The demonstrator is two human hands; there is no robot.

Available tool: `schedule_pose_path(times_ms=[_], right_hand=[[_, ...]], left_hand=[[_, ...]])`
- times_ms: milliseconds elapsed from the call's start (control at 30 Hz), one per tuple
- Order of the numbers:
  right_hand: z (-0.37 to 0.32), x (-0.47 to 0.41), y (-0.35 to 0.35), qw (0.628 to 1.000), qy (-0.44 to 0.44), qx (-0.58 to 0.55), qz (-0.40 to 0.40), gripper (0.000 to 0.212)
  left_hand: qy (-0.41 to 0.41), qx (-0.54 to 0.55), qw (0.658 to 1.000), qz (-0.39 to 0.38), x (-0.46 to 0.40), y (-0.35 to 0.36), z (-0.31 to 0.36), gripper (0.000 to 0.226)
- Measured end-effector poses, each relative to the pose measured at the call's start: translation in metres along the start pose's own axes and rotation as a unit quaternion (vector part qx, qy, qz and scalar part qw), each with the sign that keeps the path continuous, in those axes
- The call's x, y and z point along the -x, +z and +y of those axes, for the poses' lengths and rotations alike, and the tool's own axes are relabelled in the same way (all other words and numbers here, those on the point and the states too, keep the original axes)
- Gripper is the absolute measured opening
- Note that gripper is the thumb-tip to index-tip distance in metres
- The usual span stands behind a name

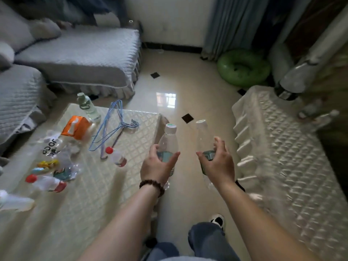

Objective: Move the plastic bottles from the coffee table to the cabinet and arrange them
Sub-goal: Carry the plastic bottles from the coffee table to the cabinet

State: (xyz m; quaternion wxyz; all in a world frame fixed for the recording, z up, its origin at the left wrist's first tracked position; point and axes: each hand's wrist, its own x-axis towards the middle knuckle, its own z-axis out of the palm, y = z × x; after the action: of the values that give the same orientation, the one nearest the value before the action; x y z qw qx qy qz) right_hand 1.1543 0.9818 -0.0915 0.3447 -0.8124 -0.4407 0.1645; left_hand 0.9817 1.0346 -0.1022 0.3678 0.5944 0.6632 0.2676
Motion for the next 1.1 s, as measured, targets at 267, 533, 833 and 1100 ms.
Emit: schedule_pose_path(times_ms=[267,533,833,1100], right_hand=[[0.103,-0.088,-0.100,0.995,0.067,-0.006,0.076,0.072],[0.198,-0.159,-0.196,0.979,0.138,-0.018,0.150,0.069],[0.268,-0.220,-0.225,0.953,0.229,-0.035,0.195,0.062],[0.313,-0.326,-0.220,0.921,0.316,-0.015,0.226,0.071]], left_hand=[[0.065,-0.030,0.994,-0.086,-0.019,0.139,0.122,0.072],[0.085,-0.028,0.981,-0.170,-0.029,0.272,0.220,0.081],[0.111,-0.061,0.958,-0.256,-0.065,0.381,0.286,0.078],[0.153,-0.117,0.929,-0.316,-0.161,0.476,0.336,0.083]])
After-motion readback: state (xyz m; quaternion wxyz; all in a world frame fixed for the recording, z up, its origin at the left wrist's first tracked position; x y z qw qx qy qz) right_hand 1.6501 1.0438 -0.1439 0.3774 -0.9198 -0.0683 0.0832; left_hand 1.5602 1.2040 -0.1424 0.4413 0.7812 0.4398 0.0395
